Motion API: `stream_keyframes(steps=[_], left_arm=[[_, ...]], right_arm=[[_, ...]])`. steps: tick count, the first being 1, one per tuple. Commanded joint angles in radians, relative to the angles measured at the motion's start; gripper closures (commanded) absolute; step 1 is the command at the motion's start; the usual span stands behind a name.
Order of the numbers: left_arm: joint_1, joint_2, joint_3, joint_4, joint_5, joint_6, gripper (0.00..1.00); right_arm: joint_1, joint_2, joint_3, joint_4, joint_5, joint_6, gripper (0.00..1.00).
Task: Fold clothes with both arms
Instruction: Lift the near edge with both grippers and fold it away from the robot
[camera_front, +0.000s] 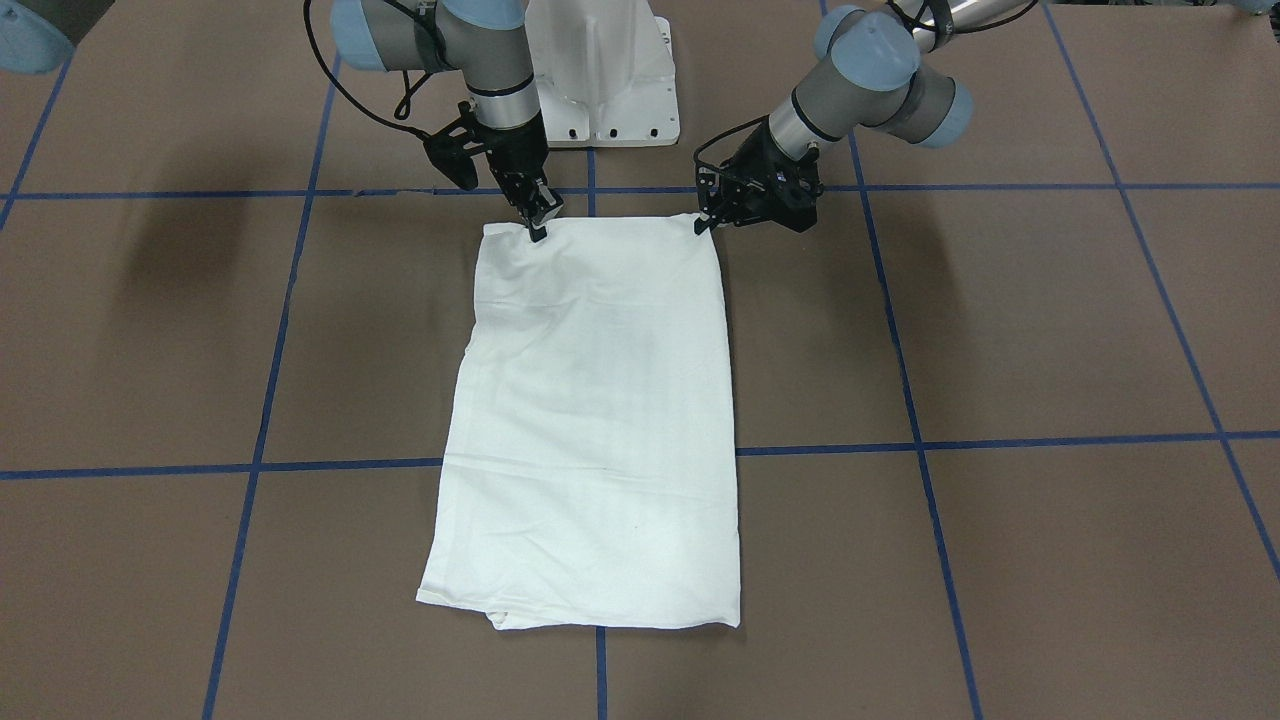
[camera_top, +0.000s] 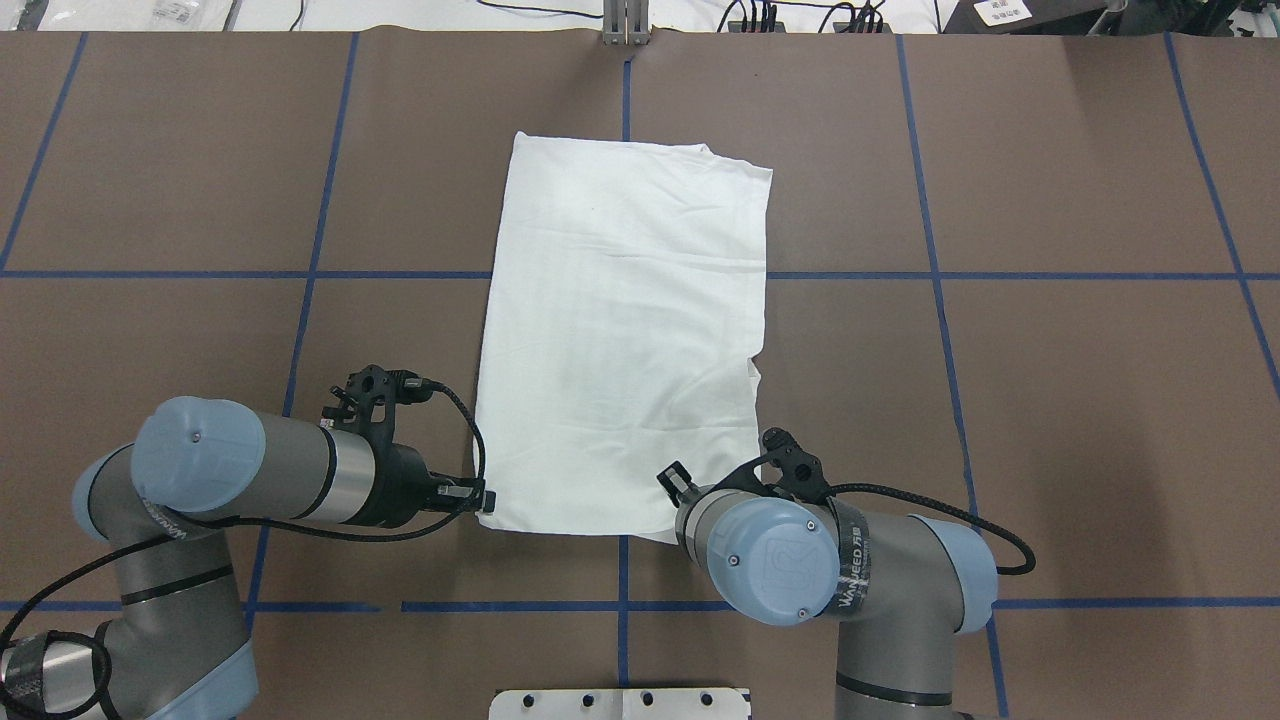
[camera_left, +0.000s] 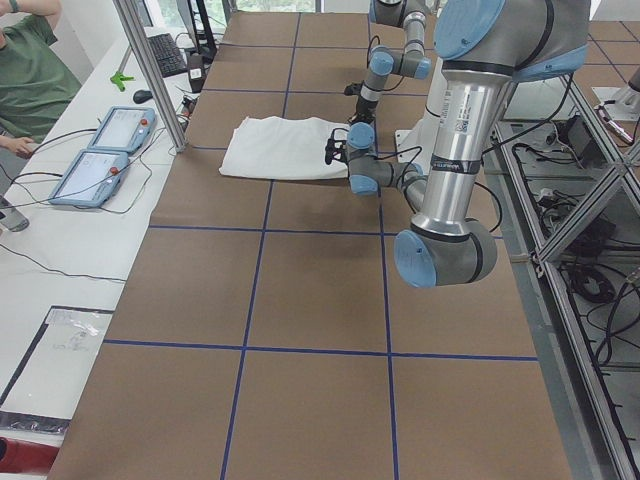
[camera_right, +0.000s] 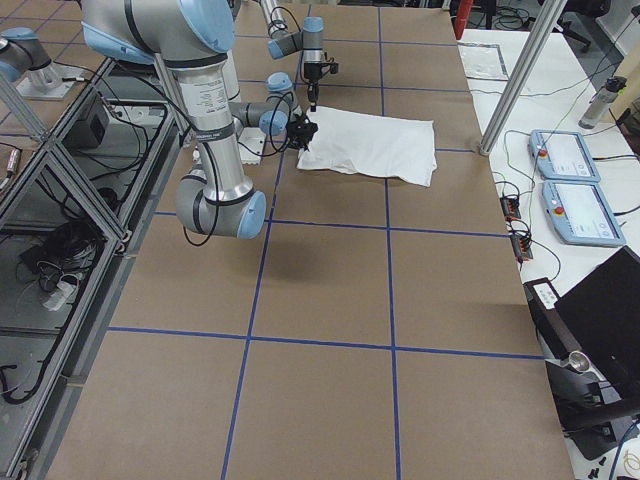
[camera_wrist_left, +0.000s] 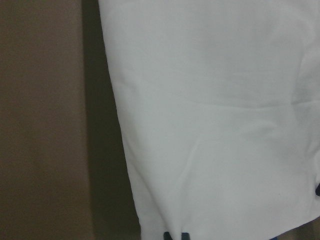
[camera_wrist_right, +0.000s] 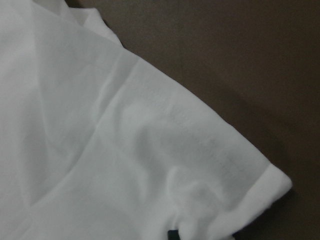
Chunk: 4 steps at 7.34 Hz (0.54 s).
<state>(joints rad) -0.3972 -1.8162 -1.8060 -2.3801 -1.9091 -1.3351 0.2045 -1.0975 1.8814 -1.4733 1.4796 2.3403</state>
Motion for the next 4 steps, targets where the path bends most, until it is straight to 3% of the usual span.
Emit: stream_keyframes(steps=[1,4], left_arm=[[-0.003,0.023,-0.108,0.059,-0.063,-0.001,1.0],[-0.002,0.021,-0.429,0.408,-0.108,-0.003,1.0]], right_arm=[[0.007,-0.01,0.173,-0.181,0.024,-0.018,1.0],[-0.063,0.004,0.458,-0.455,0.024,-0.016,1.0]])
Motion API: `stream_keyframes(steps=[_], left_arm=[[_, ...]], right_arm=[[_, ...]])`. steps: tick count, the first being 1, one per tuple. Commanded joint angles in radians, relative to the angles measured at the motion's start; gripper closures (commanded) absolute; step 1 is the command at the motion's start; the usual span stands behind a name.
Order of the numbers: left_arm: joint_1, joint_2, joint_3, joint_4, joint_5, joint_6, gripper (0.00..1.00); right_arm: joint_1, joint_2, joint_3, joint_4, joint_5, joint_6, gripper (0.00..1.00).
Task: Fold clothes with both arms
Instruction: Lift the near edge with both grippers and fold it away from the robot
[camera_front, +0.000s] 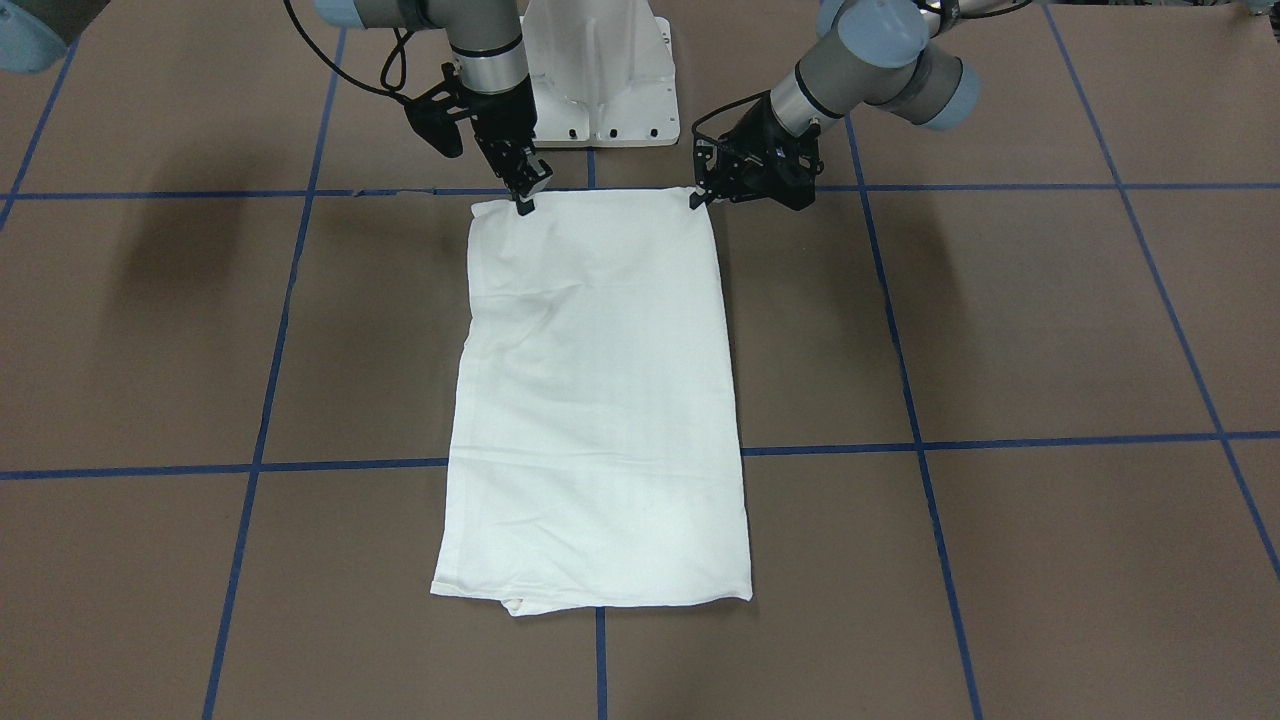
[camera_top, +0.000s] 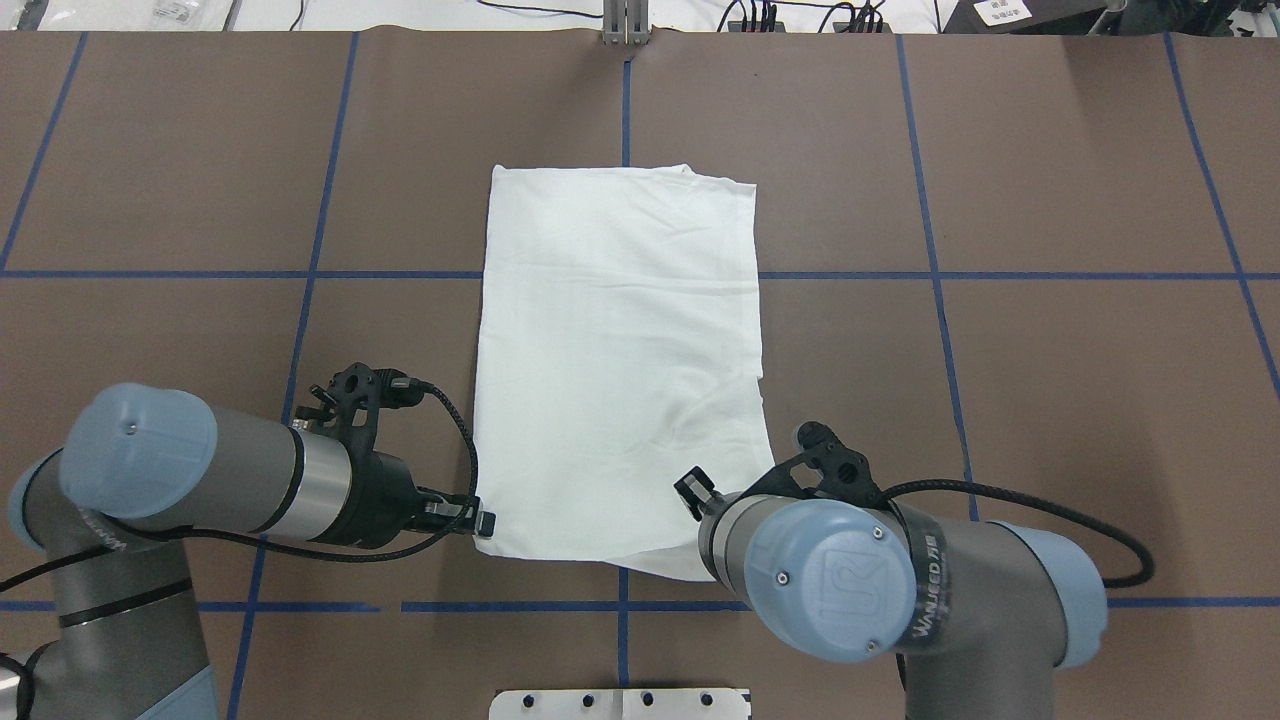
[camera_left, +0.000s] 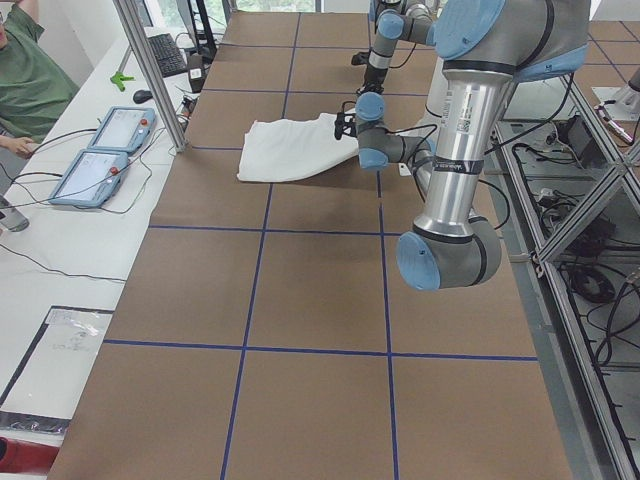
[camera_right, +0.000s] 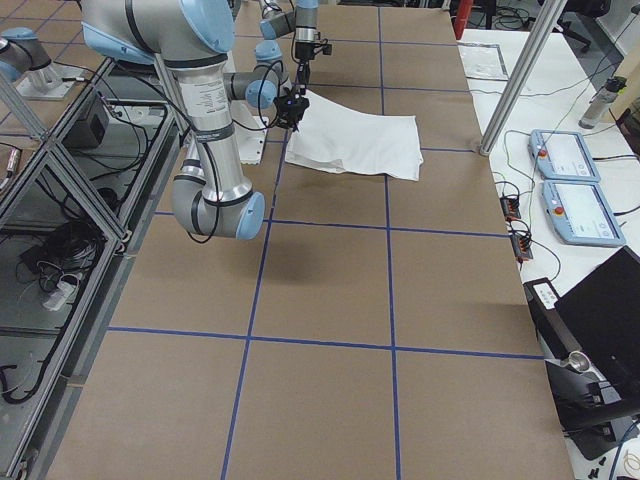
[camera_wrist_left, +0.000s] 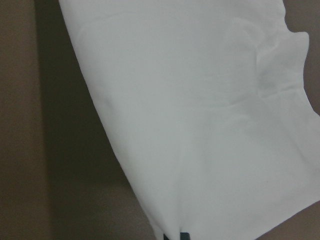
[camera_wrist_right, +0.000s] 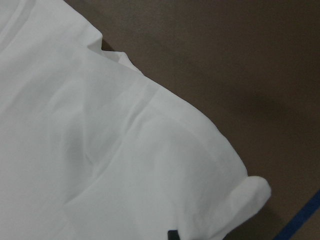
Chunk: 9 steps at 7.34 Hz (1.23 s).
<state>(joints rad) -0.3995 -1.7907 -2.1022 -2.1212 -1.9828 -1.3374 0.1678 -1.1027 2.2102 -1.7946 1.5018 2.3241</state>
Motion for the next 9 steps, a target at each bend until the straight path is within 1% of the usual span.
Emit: stream_keyframes(steps=[1,2,3,4,5,6,7,8,9], left_arm=[[0.002,-0.012,-0.194,0.247,-0.068,0.0,1.0],[0.001,-0.022,-0.182,0.263,-0.07,0.003,1.0],[-0.025,-0.032,-0.126,0.264,-0.065,0.01,1.0],[-0.079,-0.1,-0.034,0.265,-0.064,0.013,1.0],[-0.109,-0.177,0.075,0.265,-0.06,0.017,1.0],[-0.152,-0.231,0.146,0.265,-0.06,0.059,1.0],[-0.212,-0.245,0.177,0.265,-0.065,0.12,1.0],[-0.257,-0.266,0.217,0.265,-0.067,0.165,1.0],[-0.287,-0.327,0.294,0.265,-0.068,0.176,1.0]], right_arm=[[-0.025,0.024,0.172,-0.185,0.005,-0.002,1.0],[-0.025,0.035,0.149,-0.184,0.005,-0.02,1.0],[-0.001,0.056,0.103,-0.183,-0.005,-0.129,1.0],[0.04,0.058,0.051,-0.174,-0.006,-0.191,1.0],[0.083,0.06,0.004,-0.119,-0.003,-0.242,1.0],[0.123,0.061,-0.054,-0.07,0.0,-0.277,1.0],[0.154,0.119,-0.152,-0.043,0.002,-0.317,1.0],[0.179,0.164,-0.218,-0.037,0.002,-0.322,1.0],[0.203,0.176,-0.242,-0.035,0.011,-0.368,1.0]])
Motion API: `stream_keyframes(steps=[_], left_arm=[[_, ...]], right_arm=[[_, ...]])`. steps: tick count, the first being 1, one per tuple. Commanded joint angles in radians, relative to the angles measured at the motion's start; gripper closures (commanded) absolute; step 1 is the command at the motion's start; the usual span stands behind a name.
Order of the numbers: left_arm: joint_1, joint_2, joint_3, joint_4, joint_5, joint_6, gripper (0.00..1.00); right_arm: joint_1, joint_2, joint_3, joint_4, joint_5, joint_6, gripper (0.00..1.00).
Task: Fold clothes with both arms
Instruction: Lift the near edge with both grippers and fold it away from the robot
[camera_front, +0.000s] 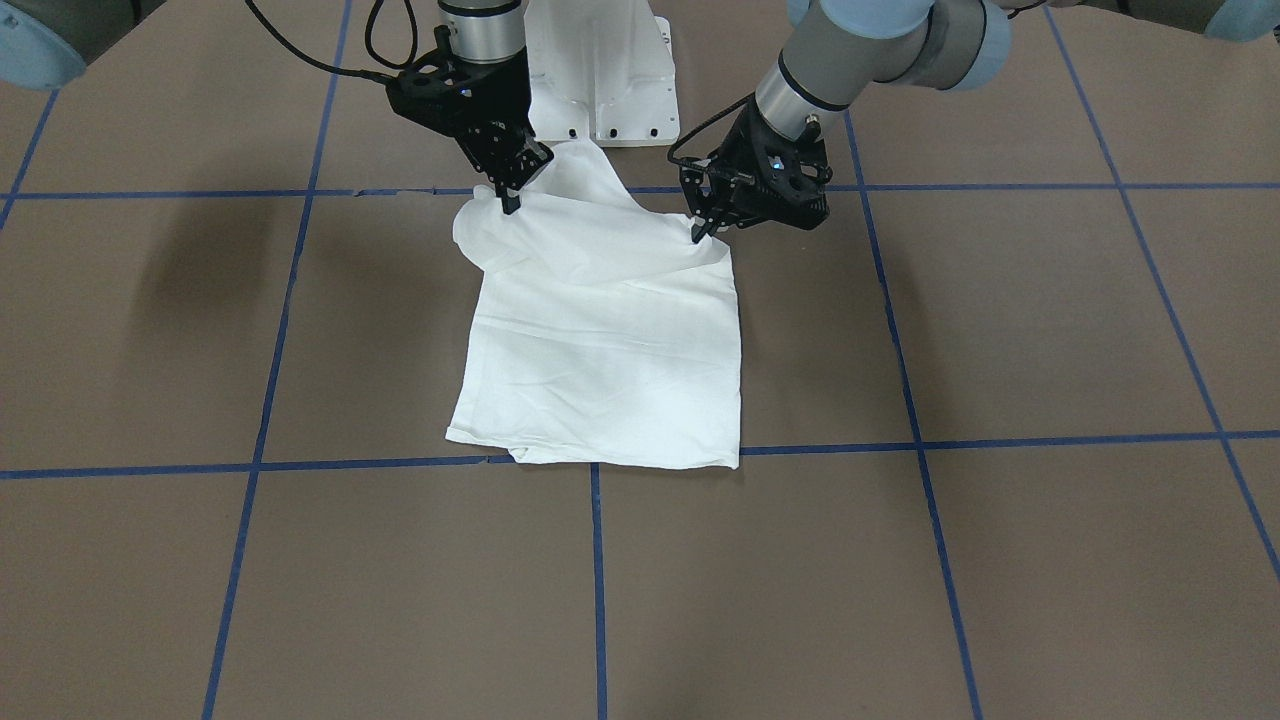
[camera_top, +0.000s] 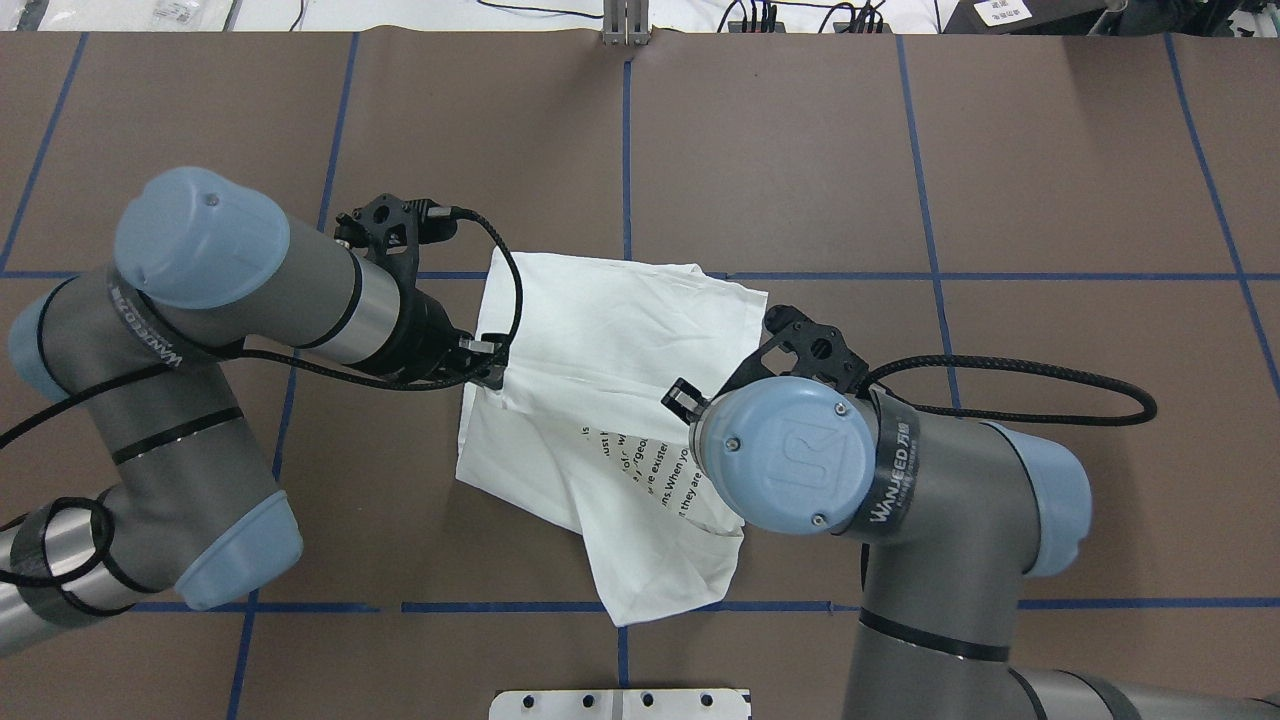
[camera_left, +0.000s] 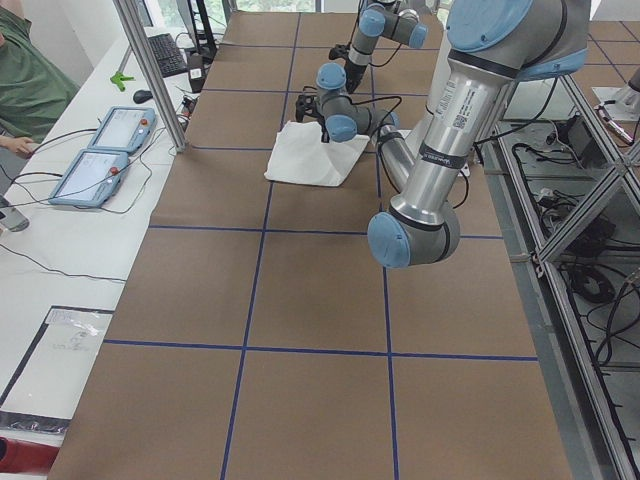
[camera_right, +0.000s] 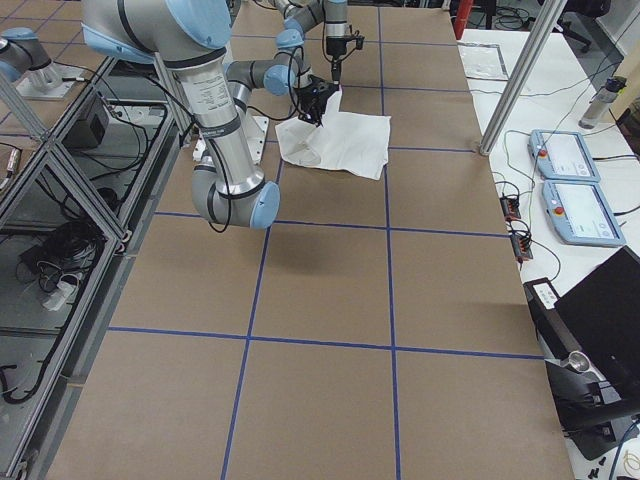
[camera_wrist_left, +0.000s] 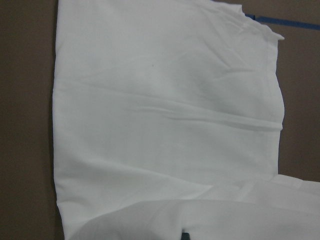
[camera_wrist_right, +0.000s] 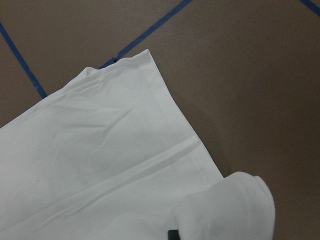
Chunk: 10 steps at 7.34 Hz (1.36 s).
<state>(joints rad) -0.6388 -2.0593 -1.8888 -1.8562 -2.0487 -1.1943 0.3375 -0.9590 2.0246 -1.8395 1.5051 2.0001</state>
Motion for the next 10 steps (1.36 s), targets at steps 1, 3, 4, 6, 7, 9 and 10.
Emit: stream_keyframes(steps=[1,3,4,6,7,9,10], left_arm=[[-0.065,-0.117,0.162,-0.003,0.002,0.039,1.0],[-0.093,-0.169,0.27,-0.011,0.004,0.109,1.0],[-0.111,-0.212,0.324,-0.011,0.004,0.129,1.0],[-0.111,-0.293,0.443,-0.024,0.036,0.136,1.0],[-0.111,-0.317,0.489,-0.037,0.042,0.151,1.0],[-0.113,-0.337,0.581,-0.111,0.05,0.188,1.0],[-0.113,-0.347,0.624,-0.15,0.05,0.183,0.58]], right_arm=[[0.064,0.032,-0.073,0.009,0.015,-0.075,1.0],[0.11,0.097,-0.18,0.014,0.017,-0.121,1.0],[0.126,0.106,-0.245,0.066,0.018,-0.145,1.0],[0.159,0.112,-0.366,0.153,0.023,-0.223,1.0],[0.184,0.117,-0.407,0.21,0.038,-0.251,1.0],[0.216,0.118,-0.446,0.23,0.078,-0.302,0.9],[0.236,0.143,-0.492,0.23,0.107,-0.334,0.01]])
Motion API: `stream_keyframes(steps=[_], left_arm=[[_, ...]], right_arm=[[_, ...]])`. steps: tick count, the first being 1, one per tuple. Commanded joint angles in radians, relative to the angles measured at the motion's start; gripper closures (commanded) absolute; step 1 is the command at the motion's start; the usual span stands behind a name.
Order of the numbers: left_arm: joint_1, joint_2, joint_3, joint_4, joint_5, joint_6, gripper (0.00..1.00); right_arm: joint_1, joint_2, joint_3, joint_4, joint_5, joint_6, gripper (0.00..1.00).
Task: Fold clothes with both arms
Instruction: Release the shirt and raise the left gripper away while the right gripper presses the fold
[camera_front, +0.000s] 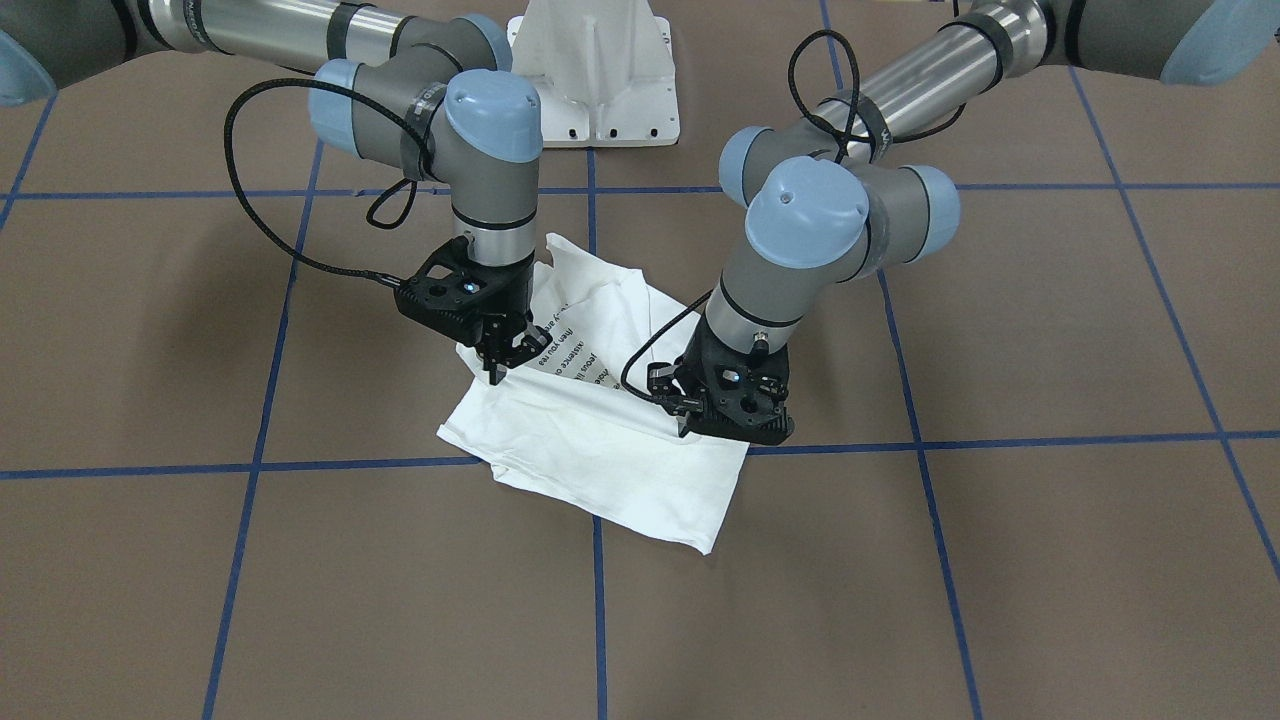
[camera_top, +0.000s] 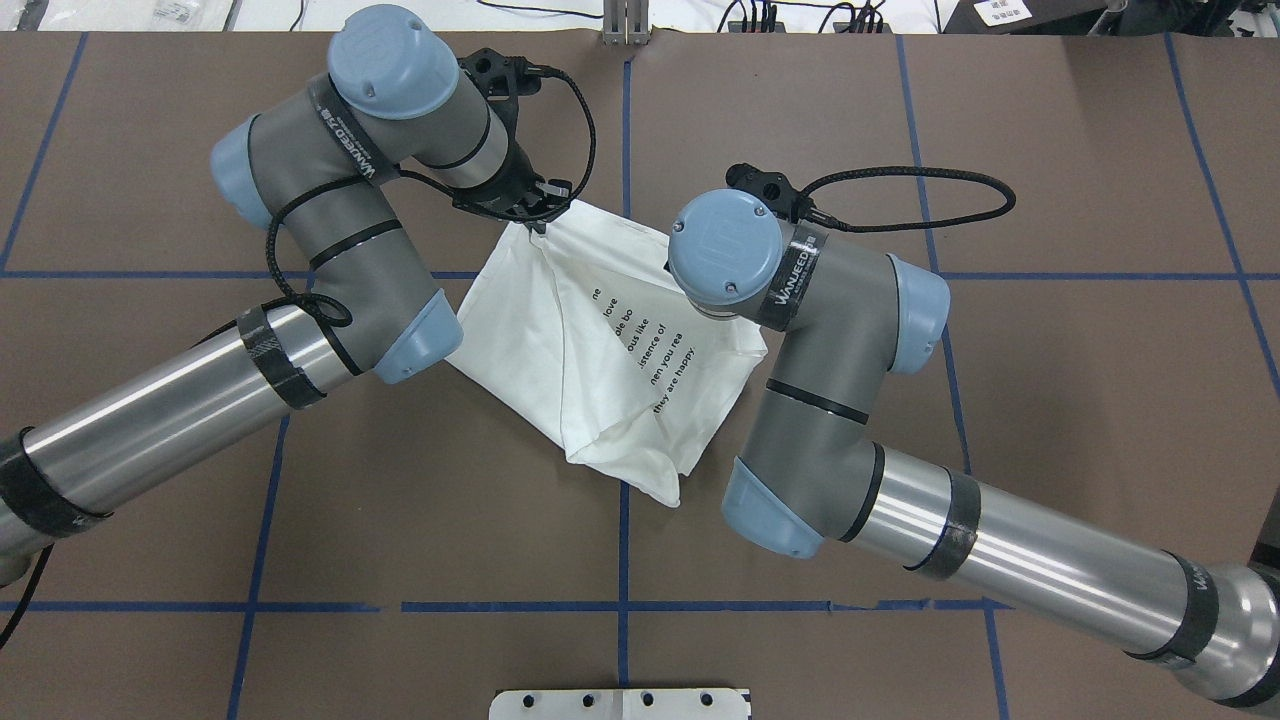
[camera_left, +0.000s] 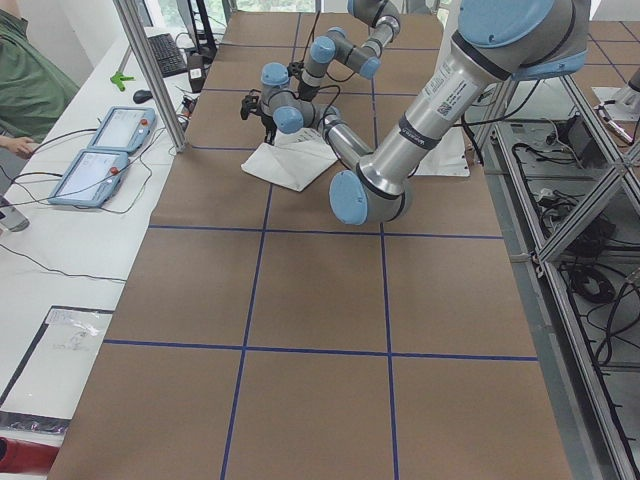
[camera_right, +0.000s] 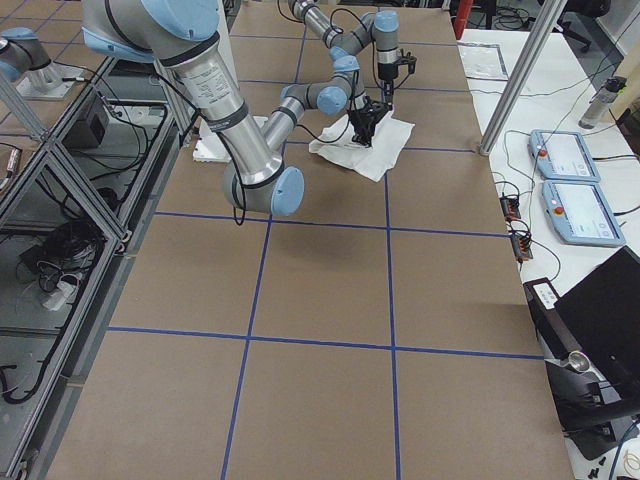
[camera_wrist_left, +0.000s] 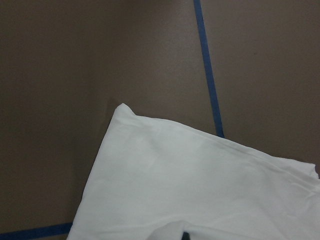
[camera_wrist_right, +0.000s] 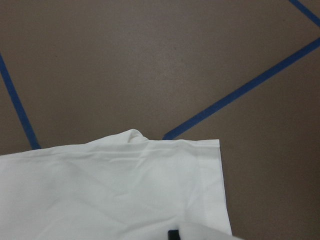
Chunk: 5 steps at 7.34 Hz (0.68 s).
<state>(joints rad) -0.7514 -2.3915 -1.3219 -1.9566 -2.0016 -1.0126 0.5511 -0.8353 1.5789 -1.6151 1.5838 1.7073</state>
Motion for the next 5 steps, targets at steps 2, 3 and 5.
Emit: stream_keyframes(steps=[2,3,5], left_arm=[[-0.023,-0.017,0.052,-0.051,-0.009,0.008,0.0],[-0.043,-0.006,0.052,-0.048,-0.032,0.067,0.0],[-0.109,0.055,0.049,-0.044,-0.104,0.255,0.0]], right_arm=[[0.119,0.079,-0.097,0.004,0.19,-0.127,0.0],[0.137,0.081,-0.102,0.004,0.224,-0.168,0.0],[0.133,0.167,-0.199,0.004,0.228,-0.172,0.0]])
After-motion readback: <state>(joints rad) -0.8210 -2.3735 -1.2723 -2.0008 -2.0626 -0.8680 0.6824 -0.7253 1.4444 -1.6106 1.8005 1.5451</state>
